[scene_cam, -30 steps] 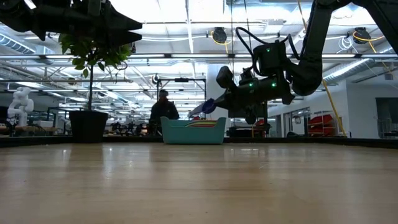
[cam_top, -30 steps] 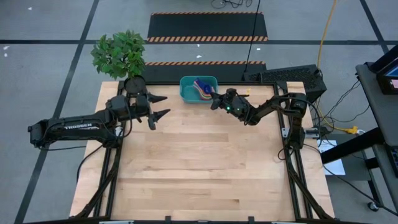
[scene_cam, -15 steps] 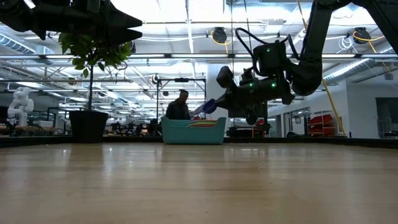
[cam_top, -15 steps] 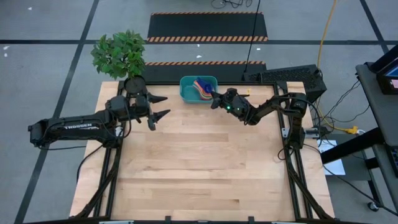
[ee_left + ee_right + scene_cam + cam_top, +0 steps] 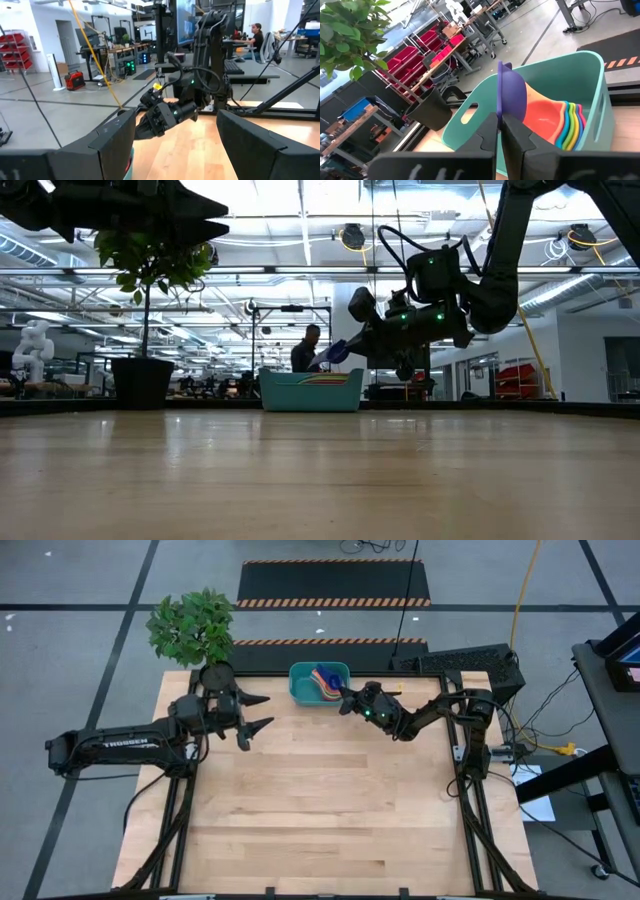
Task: Nest measuring cups in basket
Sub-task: Stack the dark blue measuring cup on top of the orange measuring cup in the blue bin
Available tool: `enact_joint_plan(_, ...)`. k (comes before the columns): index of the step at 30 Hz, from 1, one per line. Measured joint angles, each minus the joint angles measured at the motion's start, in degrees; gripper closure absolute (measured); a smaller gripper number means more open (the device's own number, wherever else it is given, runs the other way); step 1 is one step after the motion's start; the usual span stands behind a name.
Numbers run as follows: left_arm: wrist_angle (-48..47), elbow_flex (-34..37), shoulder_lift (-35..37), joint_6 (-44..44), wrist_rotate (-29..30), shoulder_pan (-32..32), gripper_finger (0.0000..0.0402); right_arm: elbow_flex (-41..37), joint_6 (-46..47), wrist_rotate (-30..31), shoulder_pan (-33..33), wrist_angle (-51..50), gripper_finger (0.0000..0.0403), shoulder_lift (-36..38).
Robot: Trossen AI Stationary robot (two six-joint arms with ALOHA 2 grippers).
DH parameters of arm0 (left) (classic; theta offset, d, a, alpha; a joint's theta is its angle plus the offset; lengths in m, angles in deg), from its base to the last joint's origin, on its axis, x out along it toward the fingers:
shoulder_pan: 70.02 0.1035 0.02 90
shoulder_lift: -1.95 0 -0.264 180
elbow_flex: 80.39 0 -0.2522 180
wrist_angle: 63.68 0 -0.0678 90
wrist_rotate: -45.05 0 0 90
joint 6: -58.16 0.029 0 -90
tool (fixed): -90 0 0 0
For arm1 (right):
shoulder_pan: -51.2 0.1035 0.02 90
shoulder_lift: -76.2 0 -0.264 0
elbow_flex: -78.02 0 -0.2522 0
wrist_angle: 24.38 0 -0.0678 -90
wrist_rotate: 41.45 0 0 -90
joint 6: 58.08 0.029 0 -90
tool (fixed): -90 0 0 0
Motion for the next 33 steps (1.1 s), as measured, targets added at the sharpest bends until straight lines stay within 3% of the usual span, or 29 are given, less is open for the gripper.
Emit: enact_joint_plan(33,2.67,0.00,0.01,0.48,0.02,-0.77,0.0119,2.98,-1.49,-0.13,-0.22,-3.62,0.0403,0.00)
